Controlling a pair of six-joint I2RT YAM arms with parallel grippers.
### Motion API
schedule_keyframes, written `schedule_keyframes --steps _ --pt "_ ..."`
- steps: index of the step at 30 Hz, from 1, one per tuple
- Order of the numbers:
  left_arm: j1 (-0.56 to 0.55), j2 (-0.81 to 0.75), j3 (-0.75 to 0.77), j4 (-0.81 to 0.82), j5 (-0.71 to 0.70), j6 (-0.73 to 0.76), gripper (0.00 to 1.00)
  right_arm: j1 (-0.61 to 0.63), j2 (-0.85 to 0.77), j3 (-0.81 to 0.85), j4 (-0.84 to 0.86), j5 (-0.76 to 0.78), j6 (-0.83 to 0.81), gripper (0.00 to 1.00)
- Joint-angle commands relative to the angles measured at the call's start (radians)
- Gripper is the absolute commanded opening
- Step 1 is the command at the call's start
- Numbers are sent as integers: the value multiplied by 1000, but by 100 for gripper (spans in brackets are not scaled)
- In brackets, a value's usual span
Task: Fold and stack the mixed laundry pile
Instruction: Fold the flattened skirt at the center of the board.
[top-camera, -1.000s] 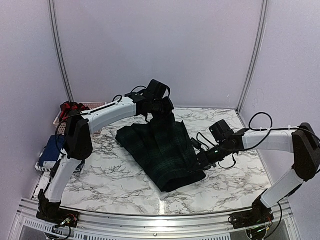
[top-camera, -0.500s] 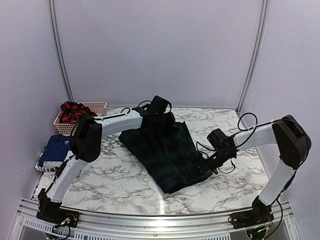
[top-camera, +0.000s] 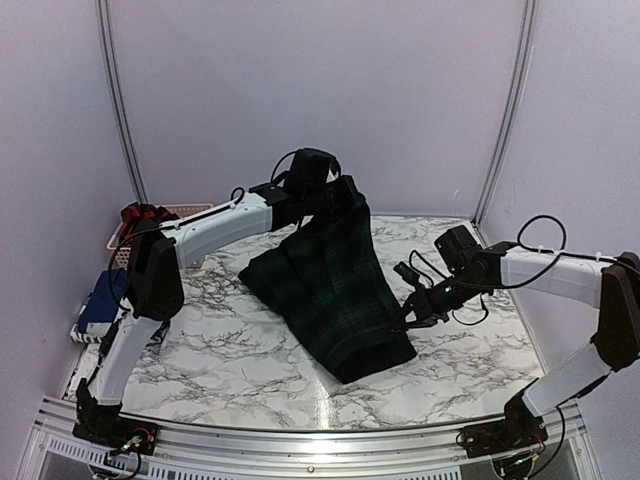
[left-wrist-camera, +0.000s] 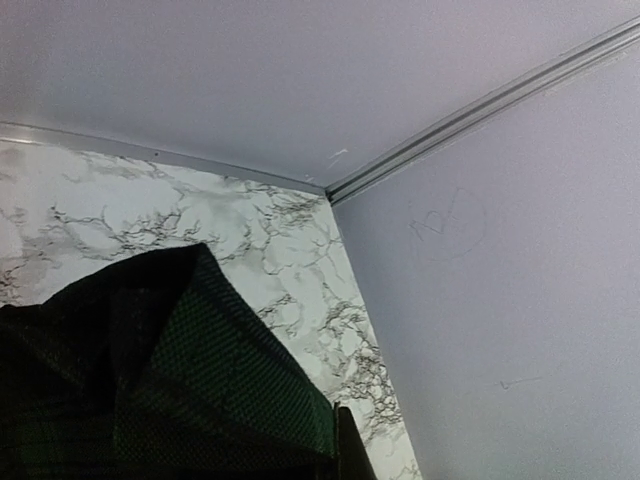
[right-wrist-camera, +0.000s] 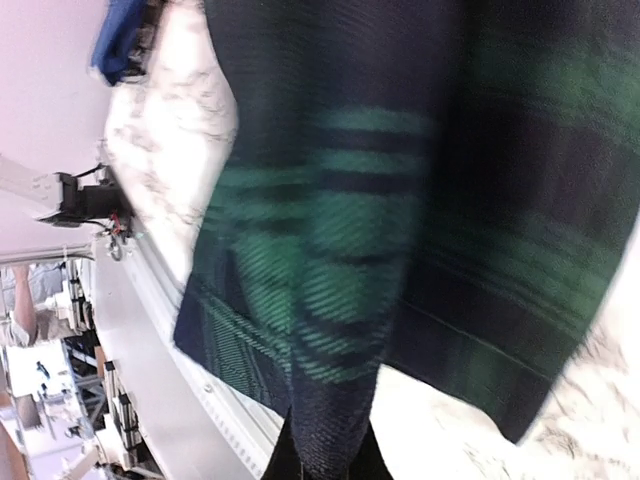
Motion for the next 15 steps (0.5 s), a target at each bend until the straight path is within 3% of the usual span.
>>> schedule_keyframes --steps 1,10,13,15 --pt "-17 70 67 86 51 -1 0 -74 15 -102 -33 41 -19 0" --pt "-18 206 77 170 49 -43 0 -131 154 -152 54 75 -8 0" --pt "-12 229 76 160 37 -50 9 -131 171 -160 69 46 -8 0" --pt "-9 229 71 159 28 -56 29 -130 178 -156 57 42 -18 0"
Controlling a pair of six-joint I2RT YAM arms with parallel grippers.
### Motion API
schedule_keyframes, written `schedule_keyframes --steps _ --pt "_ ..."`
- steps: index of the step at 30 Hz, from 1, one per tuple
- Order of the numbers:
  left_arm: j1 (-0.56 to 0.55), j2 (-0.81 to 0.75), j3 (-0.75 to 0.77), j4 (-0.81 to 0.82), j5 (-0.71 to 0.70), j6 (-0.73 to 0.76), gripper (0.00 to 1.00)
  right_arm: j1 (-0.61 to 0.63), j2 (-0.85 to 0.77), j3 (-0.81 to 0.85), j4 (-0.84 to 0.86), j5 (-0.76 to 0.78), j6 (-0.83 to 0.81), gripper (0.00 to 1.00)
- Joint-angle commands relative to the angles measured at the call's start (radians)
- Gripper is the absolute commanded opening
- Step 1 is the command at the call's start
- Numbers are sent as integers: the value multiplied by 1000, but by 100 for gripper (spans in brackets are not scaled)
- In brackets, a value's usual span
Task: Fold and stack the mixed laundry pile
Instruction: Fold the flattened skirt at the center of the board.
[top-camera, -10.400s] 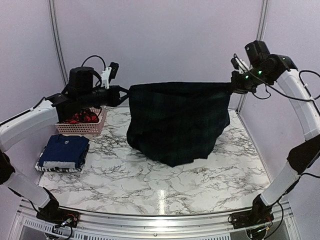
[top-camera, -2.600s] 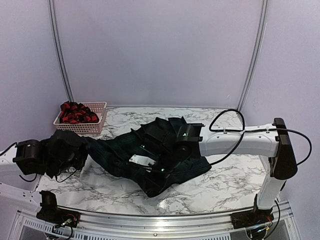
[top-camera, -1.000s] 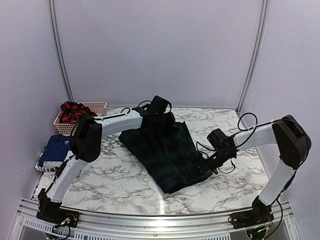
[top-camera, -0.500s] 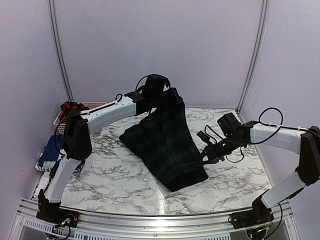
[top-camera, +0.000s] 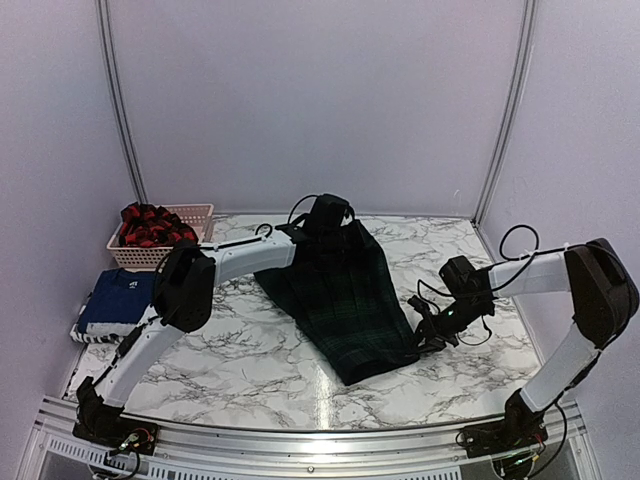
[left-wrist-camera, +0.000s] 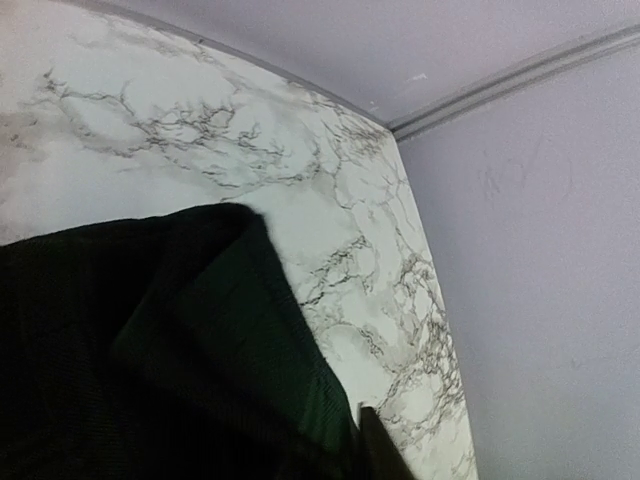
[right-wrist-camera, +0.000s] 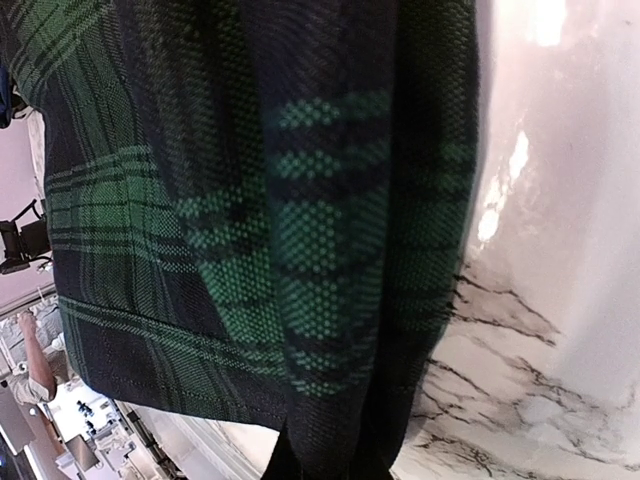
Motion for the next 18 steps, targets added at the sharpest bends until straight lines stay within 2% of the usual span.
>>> schedule_keyframes --steps 1,2,4,5,8,11,14,18 --pt "14 -8 26 42 -33 -4 44 -6 20 1 2 -5 -17 0" --pt "17 -18 25 35 -42 1 61 -6 20 8 -10 -6 -19 2" --pt "23 -52 22 -3 -71 42 92 -6 5 26 -46 -4 -20 12" --pt "27 -73 20 -35 -90 73 98 -6 -15 42 -67 2 -19 16" --pt "44 -173 -42 -107 -120 143 99 -6 -88 102 -154 36 -25 32" --pt "55 -306 -199 -124 -147 197 99 -9 -142 161 -218 133 -36 42" --pt "55 -427 -354 -133 -94 273 99 -14 -147 188 -217 169 -47 44" --pt "34 -553 -548 -133 1 303 99 -12 -109 194 -134 56 -24 42"
